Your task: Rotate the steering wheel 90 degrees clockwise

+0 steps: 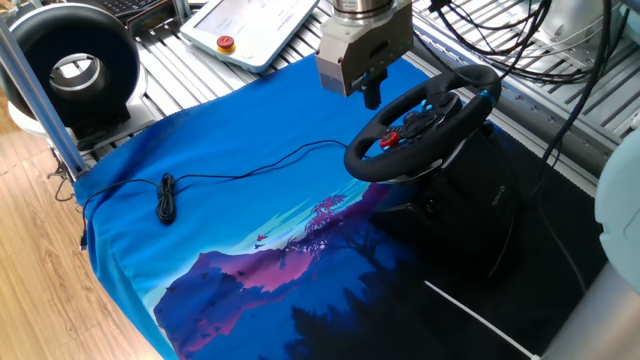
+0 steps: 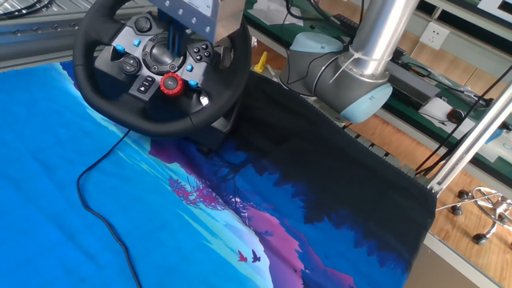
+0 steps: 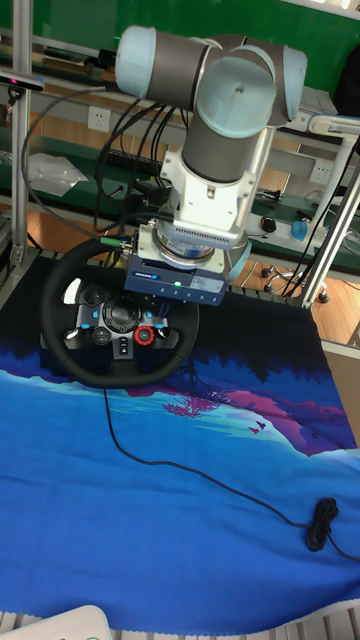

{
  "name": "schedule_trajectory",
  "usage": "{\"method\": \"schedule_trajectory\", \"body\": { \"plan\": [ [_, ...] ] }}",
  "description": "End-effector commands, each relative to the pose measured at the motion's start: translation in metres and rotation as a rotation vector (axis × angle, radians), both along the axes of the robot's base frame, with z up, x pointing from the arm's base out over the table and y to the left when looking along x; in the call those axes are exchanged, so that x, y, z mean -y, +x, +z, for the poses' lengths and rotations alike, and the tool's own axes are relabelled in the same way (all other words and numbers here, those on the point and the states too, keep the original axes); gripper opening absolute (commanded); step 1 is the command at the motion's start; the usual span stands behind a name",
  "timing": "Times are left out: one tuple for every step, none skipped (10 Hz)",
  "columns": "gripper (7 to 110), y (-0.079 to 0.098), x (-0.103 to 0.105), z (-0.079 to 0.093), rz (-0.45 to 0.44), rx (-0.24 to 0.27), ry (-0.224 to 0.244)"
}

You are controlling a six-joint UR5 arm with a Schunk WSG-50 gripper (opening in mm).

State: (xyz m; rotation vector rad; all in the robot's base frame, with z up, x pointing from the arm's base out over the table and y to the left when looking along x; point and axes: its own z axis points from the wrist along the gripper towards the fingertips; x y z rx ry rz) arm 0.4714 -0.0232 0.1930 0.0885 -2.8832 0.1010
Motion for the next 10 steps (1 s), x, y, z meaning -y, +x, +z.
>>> {"method": "schedule_trajectory", "body": {
  "plan": [
    [7, -0.006, -0.001, 0.003, 0.01, -0.03, 0.01],
    [7, -0.008, 0.001, 0.005, 0.008, -0.042, 0.008],
    [7, -0.009, 0.003, 0.008, 0.013, -0.05, 0.021],
    [7, -0.012, -0.008, 0.01, -0.012, -0.062, 0.056],
    [7, -0.017, -0.018, 0.015, -0.033, -0.082, 0.094],
    [7, -0.024, -0.018, 0.022, -0.037, -0.106, 0.093],
    [7, -0.029, -0.02, 0.026, -0.044, -0.123, 0.093],
    [7, -0.028, -0.021, 0.023, -0.044, -0.116, 0.092],
    [7, -0.026, -0.022, 0.022, -0.041, -0.109, 0.101],
    [7, -0.026, -0.025, 0.022, -0.043, -0.109, 0.11]
  ]
}}
